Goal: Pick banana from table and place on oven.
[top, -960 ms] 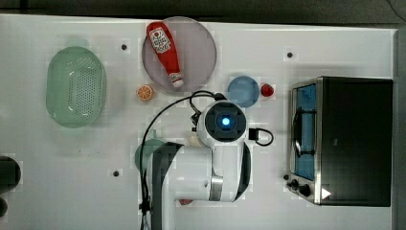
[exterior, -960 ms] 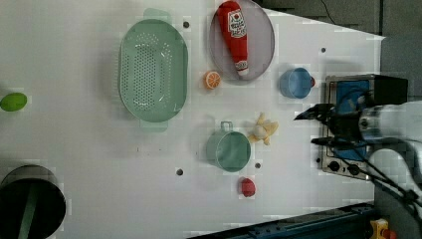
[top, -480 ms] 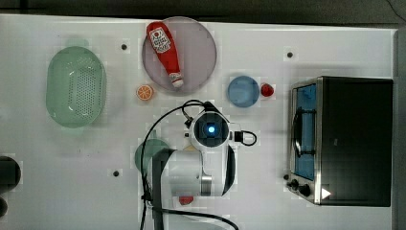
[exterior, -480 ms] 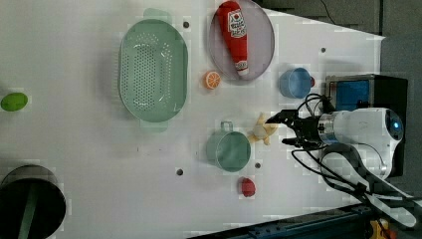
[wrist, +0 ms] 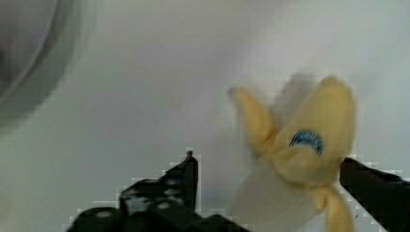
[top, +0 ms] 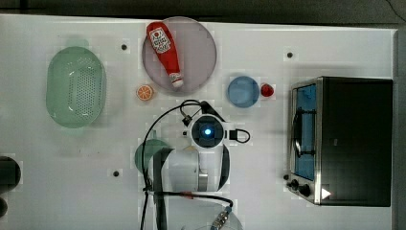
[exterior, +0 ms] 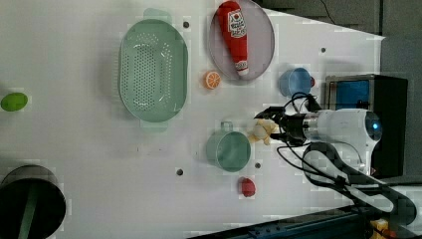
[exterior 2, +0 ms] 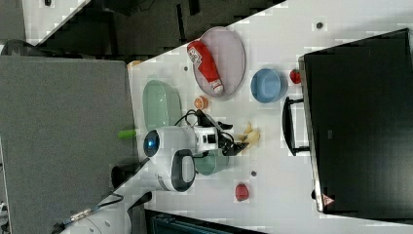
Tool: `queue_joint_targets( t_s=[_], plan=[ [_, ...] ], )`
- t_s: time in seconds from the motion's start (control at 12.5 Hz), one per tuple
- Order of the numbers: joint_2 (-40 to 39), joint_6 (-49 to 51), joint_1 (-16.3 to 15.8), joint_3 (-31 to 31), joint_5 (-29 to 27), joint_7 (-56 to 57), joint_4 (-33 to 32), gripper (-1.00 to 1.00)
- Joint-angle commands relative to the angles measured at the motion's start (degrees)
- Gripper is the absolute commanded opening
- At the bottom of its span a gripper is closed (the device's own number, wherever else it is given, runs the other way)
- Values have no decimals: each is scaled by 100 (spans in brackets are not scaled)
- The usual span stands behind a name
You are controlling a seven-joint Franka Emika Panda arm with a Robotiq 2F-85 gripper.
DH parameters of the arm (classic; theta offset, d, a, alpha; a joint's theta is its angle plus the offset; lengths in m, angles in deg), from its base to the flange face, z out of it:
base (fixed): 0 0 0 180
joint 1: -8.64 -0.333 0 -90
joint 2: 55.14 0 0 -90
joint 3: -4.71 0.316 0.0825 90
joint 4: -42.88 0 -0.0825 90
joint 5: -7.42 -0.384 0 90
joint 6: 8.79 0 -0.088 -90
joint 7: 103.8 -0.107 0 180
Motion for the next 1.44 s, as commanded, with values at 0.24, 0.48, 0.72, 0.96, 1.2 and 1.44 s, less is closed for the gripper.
queue_joint_targets(
  t_s=[0.24, 0.48, 0.72, 0.96, 1.2, 1.44],
  plan=[
    [-93, -205, -55, -10, 21, 100, 31, -5],
    [-75, -203, -55, -8, 21, 100, 40, -53],
    [328, 10, -56, 18, 21, 100, 43, -53],
    [1470, 994, -50, 34, 21, 100, 188, -53],
    [2589, 2584, -47, -22, -9, 100, 788, -53],
    [3094, 4250, -21, -212, -80, 100, 1799, -53]
  ],
)
